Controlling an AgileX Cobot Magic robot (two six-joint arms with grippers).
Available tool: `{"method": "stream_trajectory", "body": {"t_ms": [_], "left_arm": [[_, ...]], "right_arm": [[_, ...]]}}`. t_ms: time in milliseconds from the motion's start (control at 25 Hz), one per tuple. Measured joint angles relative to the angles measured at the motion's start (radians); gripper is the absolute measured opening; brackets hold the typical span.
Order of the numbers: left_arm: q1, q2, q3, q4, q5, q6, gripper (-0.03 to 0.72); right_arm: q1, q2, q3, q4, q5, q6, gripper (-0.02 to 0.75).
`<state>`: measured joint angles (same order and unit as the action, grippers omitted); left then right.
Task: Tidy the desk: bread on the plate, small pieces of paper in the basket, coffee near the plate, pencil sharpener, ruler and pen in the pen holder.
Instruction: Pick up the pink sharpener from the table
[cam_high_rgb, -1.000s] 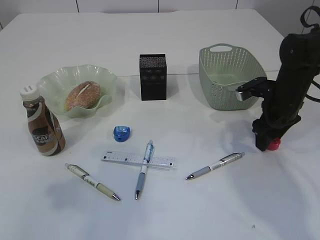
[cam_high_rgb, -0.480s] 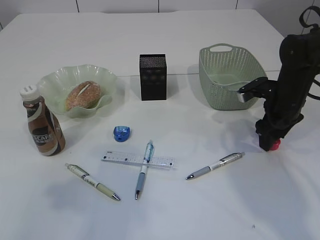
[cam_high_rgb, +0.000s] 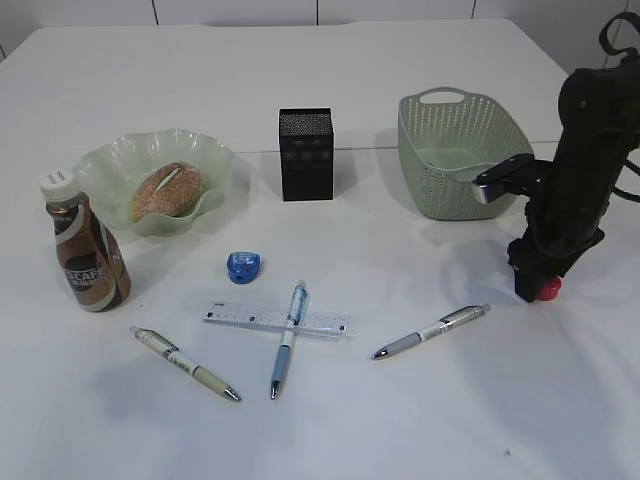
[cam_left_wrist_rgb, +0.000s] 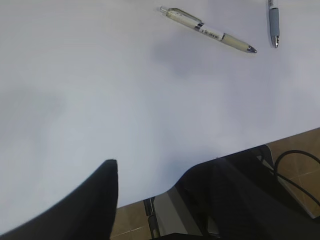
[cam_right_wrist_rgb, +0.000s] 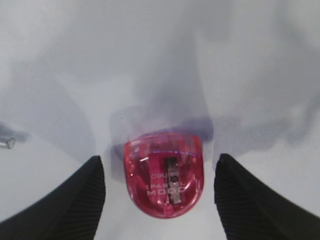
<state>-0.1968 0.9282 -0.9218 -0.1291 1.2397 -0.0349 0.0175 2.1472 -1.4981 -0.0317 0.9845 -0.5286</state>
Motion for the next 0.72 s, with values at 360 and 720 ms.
{"method": "stream_trajectory", "body": {"t_ms": [360, 720], "left_arm": [[0.000, 0.000, 0.000, 0.000, 0.000, 0.000, 0.414], [0.000, 0.000, 0.000, 0.000, 0.000, 0.000, 0.414]], "right_arm": [[0.000, 0.000, 0.000, 0.003, 0.000, 0.000, 0.370], [0.000, 0.000, -0.001, 0.005, 0.005, 0.019, 0.338]]}}
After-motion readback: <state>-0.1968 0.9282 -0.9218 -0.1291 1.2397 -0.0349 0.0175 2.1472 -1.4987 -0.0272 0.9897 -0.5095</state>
